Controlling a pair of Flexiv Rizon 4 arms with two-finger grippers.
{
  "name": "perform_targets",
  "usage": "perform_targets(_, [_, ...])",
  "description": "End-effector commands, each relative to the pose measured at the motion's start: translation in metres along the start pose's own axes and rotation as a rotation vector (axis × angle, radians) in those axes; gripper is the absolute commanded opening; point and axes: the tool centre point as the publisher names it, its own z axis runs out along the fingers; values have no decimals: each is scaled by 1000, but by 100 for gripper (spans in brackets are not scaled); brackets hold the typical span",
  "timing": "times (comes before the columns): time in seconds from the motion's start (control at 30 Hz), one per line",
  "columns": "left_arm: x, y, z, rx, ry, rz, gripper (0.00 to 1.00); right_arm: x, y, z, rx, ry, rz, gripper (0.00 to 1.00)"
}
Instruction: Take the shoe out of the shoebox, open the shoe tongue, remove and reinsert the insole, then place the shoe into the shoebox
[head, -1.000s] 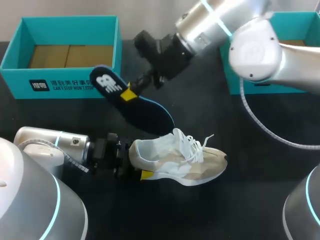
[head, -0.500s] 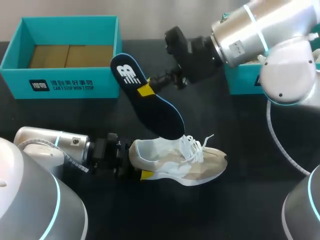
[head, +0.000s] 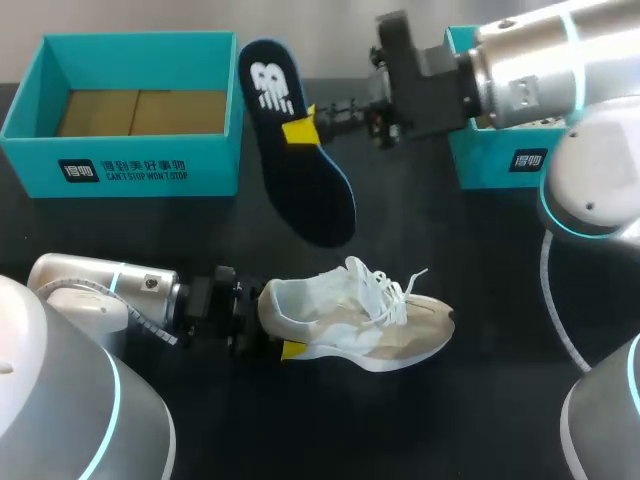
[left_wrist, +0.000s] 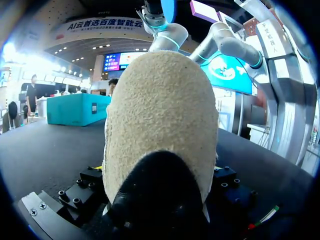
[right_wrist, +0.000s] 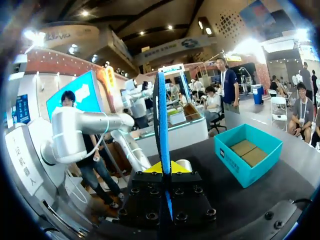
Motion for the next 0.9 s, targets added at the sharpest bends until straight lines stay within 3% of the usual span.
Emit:
perform_targets(0.03, [0, 0, 0, -1, -1, 0, 0, 23, -6, -39, -48, -2, 8, 0])
perform_targets(0.43, [0, 0, 0, -1, -1, 0, 0, 23, -6, -39, -48, -2, 8, 0])
perform_targets(0.47, [0, 0, 0, -1, -1, 0, 0, 25, -4, -46, -78, -22, 15, 0])
perform_targets(0.6, [0, 0, 0, -1, -1, 0, 0, 50, 1, -74, -124, -31, 47, 0])
perform_targets(0.9, [0, 0, 0, -1, -1, 0, 0, 100, 5, -110, -88, -54, 48, 0])
